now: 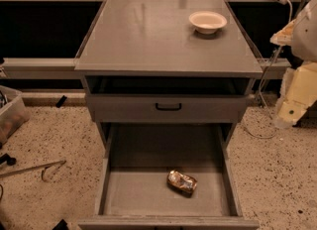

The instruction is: Pick orange can from middle drawer and place on counter

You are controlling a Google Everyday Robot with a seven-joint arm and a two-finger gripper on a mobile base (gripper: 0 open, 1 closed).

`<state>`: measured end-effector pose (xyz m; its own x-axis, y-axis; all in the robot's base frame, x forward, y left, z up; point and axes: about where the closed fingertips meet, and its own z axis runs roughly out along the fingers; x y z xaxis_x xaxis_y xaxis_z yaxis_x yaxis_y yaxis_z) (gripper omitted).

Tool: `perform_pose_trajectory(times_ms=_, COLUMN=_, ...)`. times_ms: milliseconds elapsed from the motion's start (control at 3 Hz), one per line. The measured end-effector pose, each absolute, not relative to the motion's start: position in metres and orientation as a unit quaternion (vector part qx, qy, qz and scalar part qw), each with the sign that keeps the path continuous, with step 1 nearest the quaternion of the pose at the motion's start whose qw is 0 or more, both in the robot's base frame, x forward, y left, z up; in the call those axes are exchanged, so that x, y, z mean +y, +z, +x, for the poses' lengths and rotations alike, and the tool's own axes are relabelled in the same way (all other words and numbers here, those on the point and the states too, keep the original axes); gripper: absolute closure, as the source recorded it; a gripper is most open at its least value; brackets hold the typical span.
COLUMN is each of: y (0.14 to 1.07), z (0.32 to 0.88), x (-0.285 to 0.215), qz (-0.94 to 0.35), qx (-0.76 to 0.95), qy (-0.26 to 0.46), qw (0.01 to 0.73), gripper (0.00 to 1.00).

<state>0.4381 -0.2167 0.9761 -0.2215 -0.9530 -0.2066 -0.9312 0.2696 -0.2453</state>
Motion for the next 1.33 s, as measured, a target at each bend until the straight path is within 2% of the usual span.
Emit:
perform_pose_trajectory(times_ms=667, y=0.967, z=0.440, x=-0.217, qz=-0.594, qx=0.786, qy=-0.025, qw=0.173, gripper=0.00)
perform_pose_trajectory(times_ms=1333, y=0.853, z=0.438, x=-0.195, qz=-0.543, qx=0.815, qy=0.034, qw=0.197, gripper=0.00)
